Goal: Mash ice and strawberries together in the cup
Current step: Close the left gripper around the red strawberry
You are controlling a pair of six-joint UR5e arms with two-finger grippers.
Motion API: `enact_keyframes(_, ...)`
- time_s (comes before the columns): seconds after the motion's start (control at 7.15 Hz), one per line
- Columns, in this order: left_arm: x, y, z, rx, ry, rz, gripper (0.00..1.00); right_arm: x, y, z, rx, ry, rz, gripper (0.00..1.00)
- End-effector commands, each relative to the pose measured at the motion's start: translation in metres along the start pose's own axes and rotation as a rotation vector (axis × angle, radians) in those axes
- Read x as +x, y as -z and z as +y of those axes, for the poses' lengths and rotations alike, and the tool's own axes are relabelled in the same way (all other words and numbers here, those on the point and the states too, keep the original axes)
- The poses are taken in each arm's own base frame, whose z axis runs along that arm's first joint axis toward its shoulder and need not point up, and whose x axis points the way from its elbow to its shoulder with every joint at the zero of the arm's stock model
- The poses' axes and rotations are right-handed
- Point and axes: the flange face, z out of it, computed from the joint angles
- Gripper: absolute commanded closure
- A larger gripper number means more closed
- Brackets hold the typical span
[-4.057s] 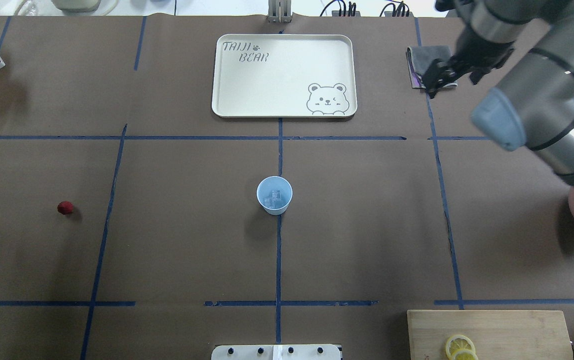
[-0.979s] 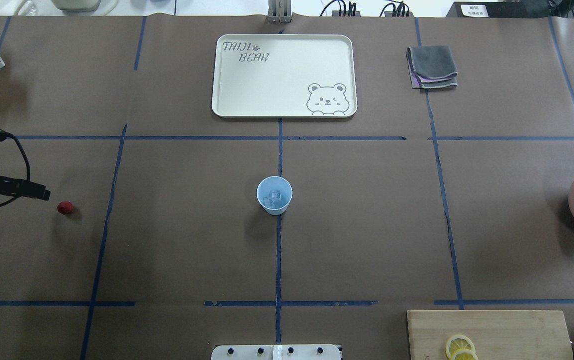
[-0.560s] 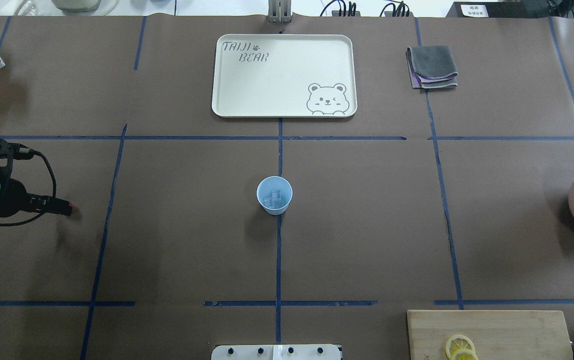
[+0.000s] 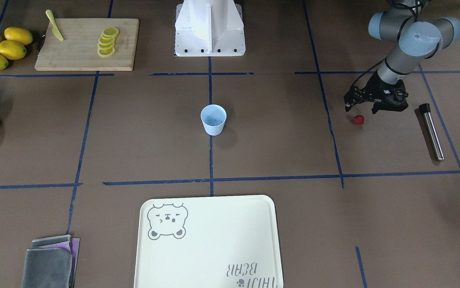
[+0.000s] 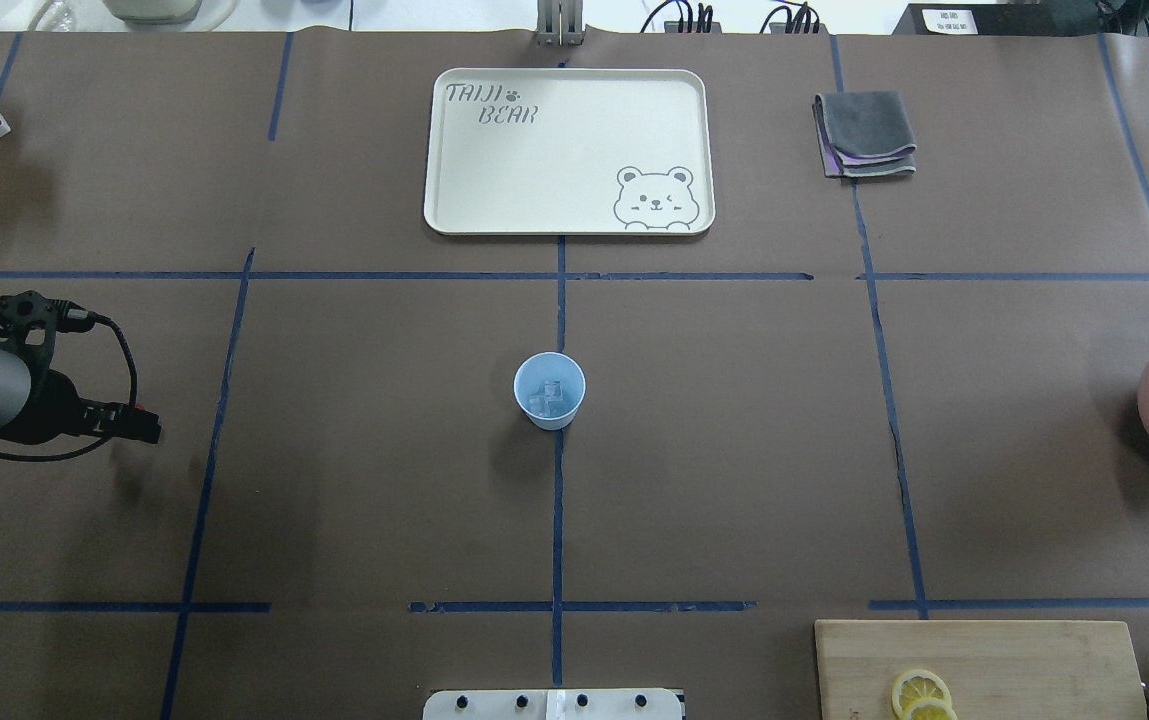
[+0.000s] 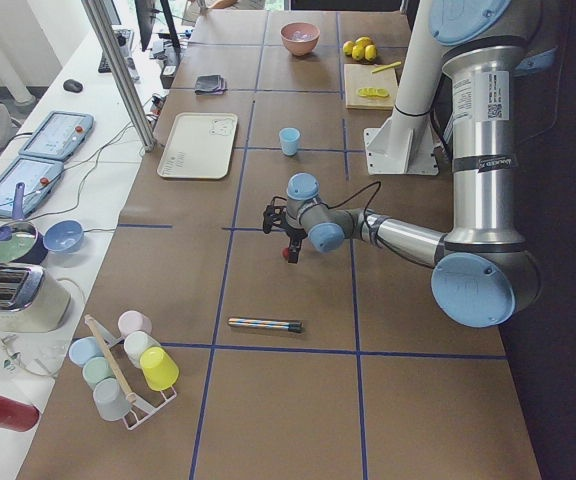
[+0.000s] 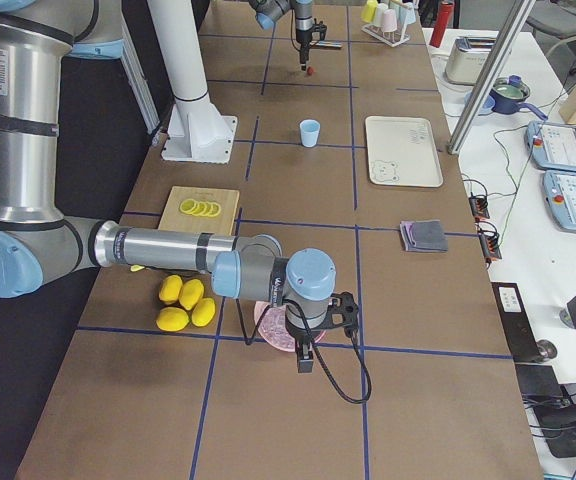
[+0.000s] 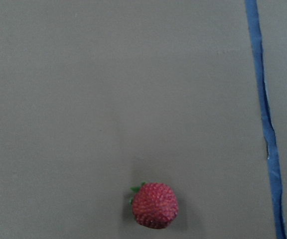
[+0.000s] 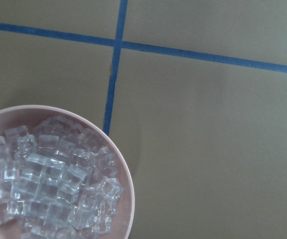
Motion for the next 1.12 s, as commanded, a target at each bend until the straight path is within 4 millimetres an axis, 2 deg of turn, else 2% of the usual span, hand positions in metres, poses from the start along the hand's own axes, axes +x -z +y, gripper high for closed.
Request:
enact_keyframes(0.0, 0.004, -0.005, -0.006, -0.009, 0.004, -0.011, 0.01, 0.0, 0.001, -0.001, 0.001, -0.001, 0.0, 0.0)
enact_keyframes(0.42, -0.004, -0.013, -0.009, -0.015, -0.018, -0.028, 0.02, 0.0, 0.001, -0.001, 0.001, 0.002, 0.0, 0.0)
enact_keyframes(0.98, -0.006, -0.016, -0.013, -0.015, -0.012, -0.033, 0.05, -0.001, 0.002, -0.002, 0.004, 0.004, 0.002, 0.0)
